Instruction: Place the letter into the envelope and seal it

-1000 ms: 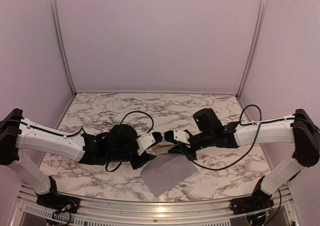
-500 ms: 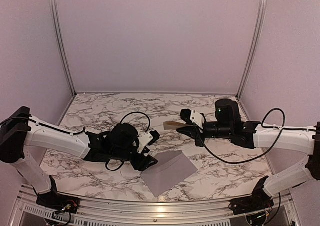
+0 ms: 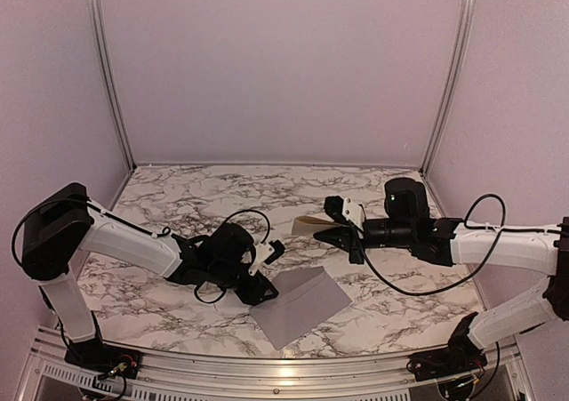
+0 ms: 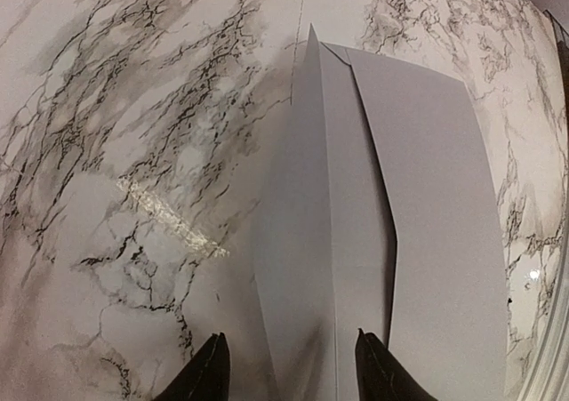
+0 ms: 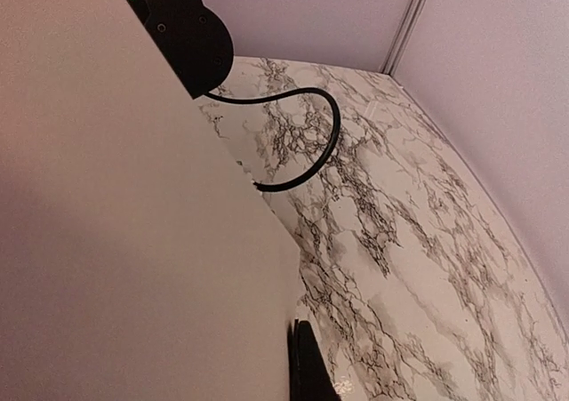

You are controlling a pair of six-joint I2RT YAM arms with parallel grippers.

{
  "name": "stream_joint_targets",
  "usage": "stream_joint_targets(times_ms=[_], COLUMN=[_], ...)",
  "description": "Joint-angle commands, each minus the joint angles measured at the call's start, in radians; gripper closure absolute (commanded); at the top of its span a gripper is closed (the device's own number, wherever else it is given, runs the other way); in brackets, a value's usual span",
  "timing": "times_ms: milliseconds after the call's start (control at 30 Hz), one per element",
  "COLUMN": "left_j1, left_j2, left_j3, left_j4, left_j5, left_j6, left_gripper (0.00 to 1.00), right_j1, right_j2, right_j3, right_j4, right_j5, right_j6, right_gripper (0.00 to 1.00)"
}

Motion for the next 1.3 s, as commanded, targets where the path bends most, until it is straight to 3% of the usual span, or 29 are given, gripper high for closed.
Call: stream_joint_targets(times_ms=[0, 133, 400, 600, 800, 867, 933, 1067, 1133, 1200, 1267], left_j1=[0.003, 0.003, -0.042, -0.085, -0.15, -0.172, -0.191, -0.207, -0.214, -0.219, -0.224], left_j2=[0.007, -0.125, -0.475, -0.555, -0.494, -0.475, -0.457, -0.424, -0.404, -0.388, -0.381], left_j3=[0.024, -0.027, -0.112, -0.092, -0.03, -0.002, 0.018, 0.052, 0.068, 0.079, 0.086], left_j4=[0.003, 0.008, 0.071, 0.144, 0.173, 0.179, 0.189, 0.202, 0.207, 0.217, 0.228], left_j5=[0.01, -0.039, -0.006, 0.006, 0.021, -0.009, -0.052, -0.063, -0.079, -0.102, -0.141], left_j6=[0.006, 0.07, 0.289, 0.355, 0.399, 0.41, 0.415, 0.424, 0.426, 0.424, 0.41], left_gripper=[0.47, 0.37, 0.24, 0.25, 0.33, 0.4, 0.53, 0.62, 0.75, 1.0, 1.0], right_j1=[-0.006, -0.005, -0.003, 0.023, 0.048, 0.054, 0.062, 0.075, 0.079, 0.084, 0.086], right_j2=[0.008, -0.003, -0.031, -0.034, -0.042, -0.039, -0.032, -0.027, -0.026, -0.03, -0.037], right_j3=[0.028, 0.035, 0.034, 0.044, 0.047, 0.05, 0.055, 0.06, 0.062, 0.064, 0.061], right_j4=[0.003, -0.01, -0.025, -0.046, -0.057, -0.064, -0.079, -0.092, -0.095, -0.103, -0.1], right_j5=[-0.038, -0.084, -0.228, -0.287, -0.288, -0.289, -0.292, -0.294, -0.295, -0.3, -0.296], right_j6=[0.008, 0.008, 0.002, -0.019, -0.035, -0.042, -0.054, -0.07, -0.074, -0.083, -0.084], right_gripper=[1.0, 1.0, 1.0, 1.0, 1.0, 1.0, 1.0, 1.0, 1.0, 1.0, 1.0])
